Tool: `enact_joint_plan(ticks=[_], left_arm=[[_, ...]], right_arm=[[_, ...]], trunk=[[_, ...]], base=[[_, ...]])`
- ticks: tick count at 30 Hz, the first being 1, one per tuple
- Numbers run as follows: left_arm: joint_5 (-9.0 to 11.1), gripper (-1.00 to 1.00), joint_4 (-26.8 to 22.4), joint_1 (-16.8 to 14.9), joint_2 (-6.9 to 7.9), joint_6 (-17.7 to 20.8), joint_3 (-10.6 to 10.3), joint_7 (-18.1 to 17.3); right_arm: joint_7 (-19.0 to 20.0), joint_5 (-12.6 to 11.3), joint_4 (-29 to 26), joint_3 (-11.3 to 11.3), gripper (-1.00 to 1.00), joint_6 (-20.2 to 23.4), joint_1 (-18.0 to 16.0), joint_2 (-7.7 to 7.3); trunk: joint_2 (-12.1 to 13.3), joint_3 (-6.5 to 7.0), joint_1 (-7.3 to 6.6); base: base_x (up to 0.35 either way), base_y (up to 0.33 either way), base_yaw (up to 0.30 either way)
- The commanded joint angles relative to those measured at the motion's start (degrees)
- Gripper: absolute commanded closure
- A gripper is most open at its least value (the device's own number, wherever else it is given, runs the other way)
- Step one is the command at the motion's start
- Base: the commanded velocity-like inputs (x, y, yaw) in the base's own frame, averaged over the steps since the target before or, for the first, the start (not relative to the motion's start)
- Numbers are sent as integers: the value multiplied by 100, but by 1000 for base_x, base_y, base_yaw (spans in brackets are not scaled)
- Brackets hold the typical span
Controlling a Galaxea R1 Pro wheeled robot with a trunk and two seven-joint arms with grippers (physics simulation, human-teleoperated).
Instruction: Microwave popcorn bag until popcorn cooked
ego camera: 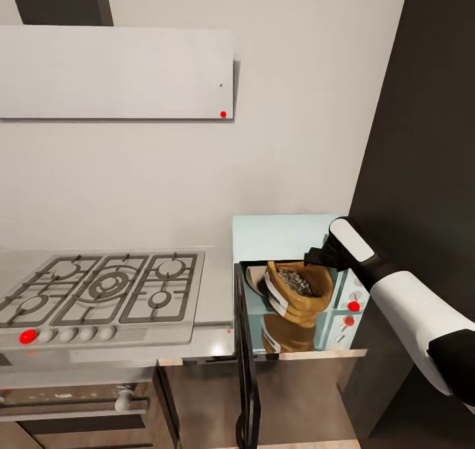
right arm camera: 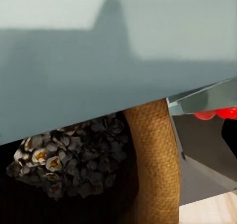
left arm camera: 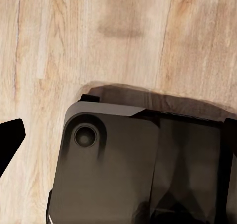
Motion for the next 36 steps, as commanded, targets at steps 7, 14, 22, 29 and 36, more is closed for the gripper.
enact_joint_plan(ticks=[7,14,22,29,36], left_arm=[[4,-100,7,-6,-3,-20,16,6],[4,-100,7,-5,-3,-20,16,6],[4,-100,7,-9,-3,-20,16,6],[4,-100,7,-7,-3,-20,17,6],[-4,-100,7,-3,-3,-20,8,6]], right_arm=[[-14,-51,-191,8,-100,-554,-13,-5],[-14,-51,-191,9,-100,-551,-13,-9],[-14,-51,-201,9,-100,-551,-13,-13],[-45,-45,-1133,52,-100,-551,184,-85],[-68,-27,-1763,76,-100,-543,508,-125]], trunk=[[-9,-13,6],[-9,-13,6],[-9,-13,6],[-9,-13,6],[-9,-13,6]], base=[[-180,0,0],[-94,0,0],[-302,0,0],[-340,0,0],[-171,0,0]])
